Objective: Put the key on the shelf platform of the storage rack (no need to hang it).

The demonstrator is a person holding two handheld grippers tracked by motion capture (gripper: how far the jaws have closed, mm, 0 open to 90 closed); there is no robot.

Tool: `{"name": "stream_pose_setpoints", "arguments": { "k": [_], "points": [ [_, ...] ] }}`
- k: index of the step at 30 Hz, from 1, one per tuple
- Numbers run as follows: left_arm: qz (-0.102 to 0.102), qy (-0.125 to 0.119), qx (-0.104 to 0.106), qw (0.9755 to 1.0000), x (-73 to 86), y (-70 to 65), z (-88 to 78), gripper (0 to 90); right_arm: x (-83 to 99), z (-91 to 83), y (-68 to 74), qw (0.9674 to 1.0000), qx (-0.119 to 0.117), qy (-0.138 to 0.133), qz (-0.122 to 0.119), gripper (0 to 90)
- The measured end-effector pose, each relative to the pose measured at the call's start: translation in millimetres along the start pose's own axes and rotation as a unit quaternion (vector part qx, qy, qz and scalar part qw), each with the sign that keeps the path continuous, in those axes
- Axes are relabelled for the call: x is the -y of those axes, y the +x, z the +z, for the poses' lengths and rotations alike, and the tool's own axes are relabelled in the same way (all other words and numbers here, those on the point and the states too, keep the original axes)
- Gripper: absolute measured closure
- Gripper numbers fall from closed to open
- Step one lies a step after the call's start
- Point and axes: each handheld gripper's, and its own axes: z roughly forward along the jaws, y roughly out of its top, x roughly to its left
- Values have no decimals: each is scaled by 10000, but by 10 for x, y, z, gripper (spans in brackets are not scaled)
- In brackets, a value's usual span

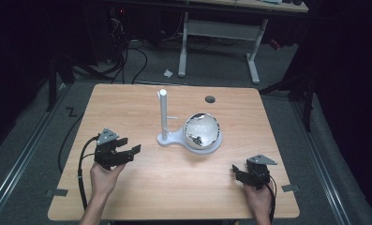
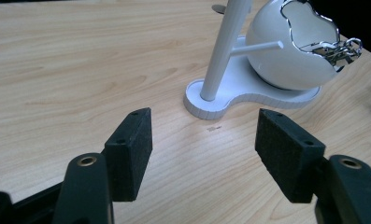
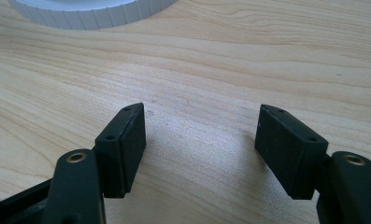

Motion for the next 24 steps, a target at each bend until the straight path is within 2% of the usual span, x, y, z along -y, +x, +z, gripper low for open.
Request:
{"name": "stream_pose_setpoints", "arguments": {
  "k": [10, 24],
  "points": [
    [-32, 142, -13, 9999, 124, 12, 48, 372, 0, 0, 0, 10000, -1, 1, 0, 339],
    [-104, 216, -34, 9997, 313, 29, 109, 364, 0, 0, 0, 10000, 0, 1, -3, 339]
  ]
}}
